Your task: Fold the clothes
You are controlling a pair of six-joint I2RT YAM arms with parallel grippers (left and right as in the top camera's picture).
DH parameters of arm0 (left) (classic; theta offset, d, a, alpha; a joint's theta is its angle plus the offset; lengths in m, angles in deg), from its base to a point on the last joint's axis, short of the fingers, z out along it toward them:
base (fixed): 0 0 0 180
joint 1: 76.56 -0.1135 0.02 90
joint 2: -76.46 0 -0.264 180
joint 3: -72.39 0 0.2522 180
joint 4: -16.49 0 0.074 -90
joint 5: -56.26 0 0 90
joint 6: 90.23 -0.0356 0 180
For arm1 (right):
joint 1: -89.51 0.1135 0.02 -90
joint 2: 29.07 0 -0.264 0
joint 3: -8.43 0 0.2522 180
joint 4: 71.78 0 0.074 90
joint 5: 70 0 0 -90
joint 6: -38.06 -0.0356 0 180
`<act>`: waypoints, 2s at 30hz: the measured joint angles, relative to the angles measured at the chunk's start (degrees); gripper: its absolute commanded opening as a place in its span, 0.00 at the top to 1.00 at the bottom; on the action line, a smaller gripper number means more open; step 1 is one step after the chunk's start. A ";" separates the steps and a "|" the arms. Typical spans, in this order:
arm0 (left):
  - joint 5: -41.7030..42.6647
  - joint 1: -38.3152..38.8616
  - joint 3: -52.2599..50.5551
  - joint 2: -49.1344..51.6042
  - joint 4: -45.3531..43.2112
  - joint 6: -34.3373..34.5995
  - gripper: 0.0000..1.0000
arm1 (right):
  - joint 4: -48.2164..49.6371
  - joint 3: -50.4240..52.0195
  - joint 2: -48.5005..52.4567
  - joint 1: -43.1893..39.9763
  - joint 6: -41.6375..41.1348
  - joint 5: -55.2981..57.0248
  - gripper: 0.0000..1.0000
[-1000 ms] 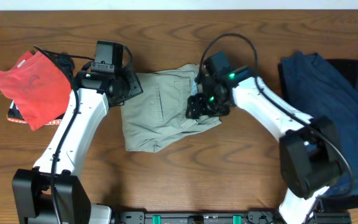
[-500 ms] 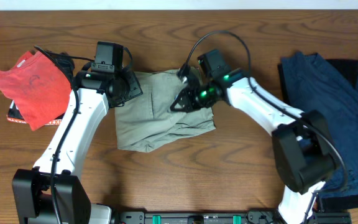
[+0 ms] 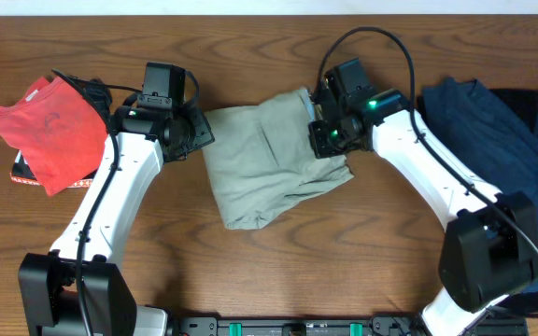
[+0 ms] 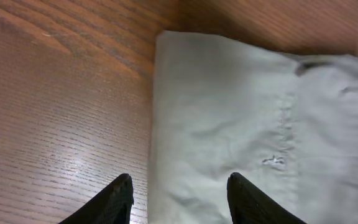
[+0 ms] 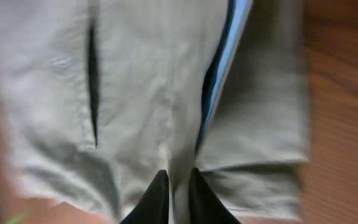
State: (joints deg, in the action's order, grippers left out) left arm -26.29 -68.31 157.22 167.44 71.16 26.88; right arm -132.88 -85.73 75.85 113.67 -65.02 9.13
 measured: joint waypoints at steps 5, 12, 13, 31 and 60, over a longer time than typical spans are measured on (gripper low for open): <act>0.00 0.00 0.00 0.00 0.39 0.02 0.48 | -0.17 1.79 2.71 -0.11 -4.26 15.28 0.80; 0.02 0.00 0.00 0.00 -2.49 -0.46 0.35 | -0.50 2.49 4.59 -2.64 -9.35 22.82 0.76; 0.02 0.00 0.02 0.00 -4.20 -1.01 0.34 | -0.63 2.49 4.42 -2.84 -9.57 21.90 0.75; -0.15 0.00 0.33 18.67 -24.50 -7.72 0.32 | -1.46 3.37 -4.57 3.96 -4.85 -8.04 0.67; 6.23 0.04 1.11 17.73 13.88 -9.42 0.31 | 5.53 3.10 7.72 1.11 -0.72 16.17 0.47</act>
State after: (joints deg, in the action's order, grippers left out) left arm -20.06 -68.27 158.34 185.16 85.04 17.46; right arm -127.35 -82.63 83.57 114.79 -65.75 25.30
